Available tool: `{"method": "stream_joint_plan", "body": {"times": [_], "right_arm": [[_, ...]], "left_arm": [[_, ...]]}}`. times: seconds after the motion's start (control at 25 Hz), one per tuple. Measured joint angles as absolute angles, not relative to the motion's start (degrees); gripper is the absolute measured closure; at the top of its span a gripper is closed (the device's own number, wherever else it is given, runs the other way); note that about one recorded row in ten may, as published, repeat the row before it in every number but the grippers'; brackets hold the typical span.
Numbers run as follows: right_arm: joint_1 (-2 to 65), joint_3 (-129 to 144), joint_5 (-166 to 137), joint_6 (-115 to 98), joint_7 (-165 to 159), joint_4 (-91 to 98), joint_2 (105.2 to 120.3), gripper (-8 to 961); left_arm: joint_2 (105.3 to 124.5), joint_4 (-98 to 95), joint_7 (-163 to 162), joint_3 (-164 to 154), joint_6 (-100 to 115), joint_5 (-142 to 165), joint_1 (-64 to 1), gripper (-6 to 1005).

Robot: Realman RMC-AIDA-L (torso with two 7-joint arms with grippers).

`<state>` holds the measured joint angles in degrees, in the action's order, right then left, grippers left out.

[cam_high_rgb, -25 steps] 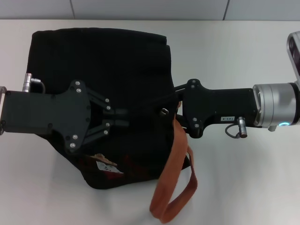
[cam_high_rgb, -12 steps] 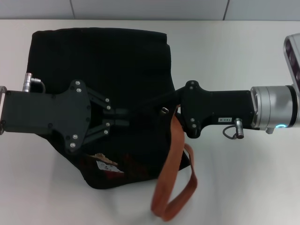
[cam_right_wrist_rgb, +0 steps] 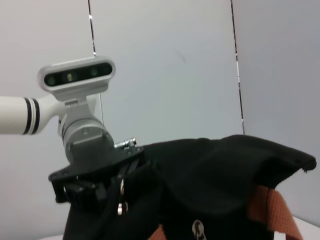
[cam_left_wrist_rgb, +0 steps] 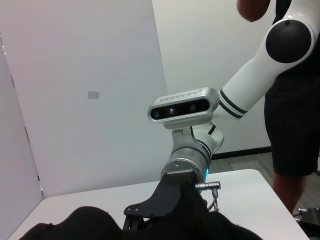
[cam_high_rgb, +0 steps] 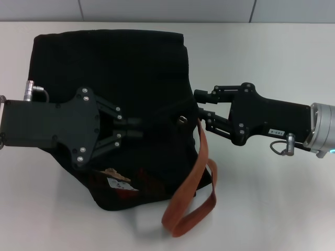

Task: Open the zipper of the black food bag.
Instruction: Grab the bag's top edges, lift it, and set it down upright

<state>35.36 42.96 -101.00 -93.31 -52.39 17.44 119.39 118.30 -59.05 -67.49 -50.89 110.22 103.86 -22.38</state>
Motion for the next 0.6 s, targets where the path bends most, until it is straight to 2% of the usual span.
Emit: {"method": "stream_joint_plan", "body": {"times": [0.2,0.6], "right_arm": [[34.8,43.1,-101.0,-93.1,-45.6,15.9,119.57,612],[35.6,42.9,-98.8,-90.9,-35.5,10.6,119.84,497]], "left_arm": [[118.30,-58.8,-67.5,-50.9,110.3,103.2,-22.4,907],[118.23,-57.4,-67.5,-50.7,110.3,102.0,-22.5,907]]}}
